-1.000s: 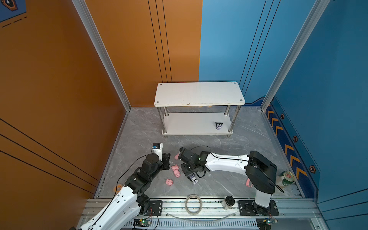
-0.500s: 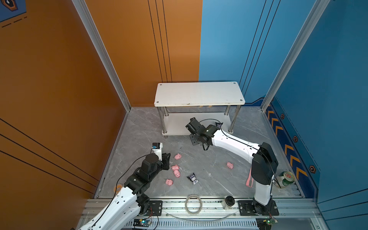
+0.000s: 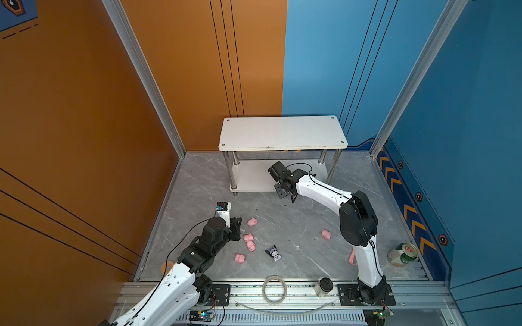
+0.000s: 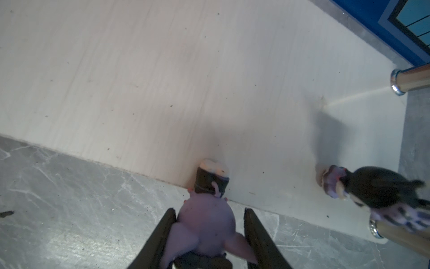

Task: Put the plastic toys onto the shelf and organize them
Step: 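Carry the Kuromi under the top shelf with the right gripper, then lower the Kuromi onto the lower shelf beside the standing one and open the right gripper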

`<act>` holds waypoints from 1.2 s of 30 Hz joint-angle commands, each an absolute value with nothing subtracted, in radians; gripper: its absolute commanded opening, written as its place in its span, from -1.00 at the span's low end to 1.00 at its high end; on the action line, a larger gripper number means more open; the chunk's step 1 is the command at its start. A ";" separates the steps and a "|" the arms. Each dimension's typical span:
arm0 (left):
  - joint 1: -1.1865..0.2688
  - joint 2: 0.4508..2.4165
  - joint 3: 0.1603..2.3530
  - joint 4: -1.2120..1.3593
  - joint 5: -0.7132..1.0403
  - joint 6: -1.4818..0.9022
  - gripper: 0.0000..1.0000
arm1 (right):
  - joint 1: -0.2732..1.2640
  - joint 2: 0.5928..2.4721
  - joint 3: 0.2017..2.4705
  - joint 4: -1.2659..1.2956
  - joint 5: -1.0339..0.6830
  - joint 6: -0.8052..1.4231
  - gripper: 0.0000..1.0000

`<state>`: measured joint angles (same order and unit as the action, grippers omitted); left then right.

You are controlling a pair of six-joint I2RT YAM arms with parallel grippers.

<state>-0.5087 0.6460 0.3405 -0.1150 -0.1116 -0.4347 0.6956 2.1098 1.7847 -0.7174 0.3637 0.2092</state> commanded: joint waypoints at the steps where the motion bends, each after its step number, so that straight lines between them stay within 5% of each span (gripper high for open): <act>1: -0.496 0.653 0.333 -0.088 -0.090 -0.429 -0.41 | 0.667 2.124 1.827 -0.711 0.355 0.196 -0.49; 27: -0.491 0.660 0.332 -0.088 -0.087 -0.431 -0.37 | 0.637 2.188 1.891 -0.684 0.314 0.284 -0.47; 36: -0.490 0.661 0.332 -0.086 -0.087 -0.431 -0.17 | 0.636 2.208 1.908 -0.687 0.314 0.289 -0.30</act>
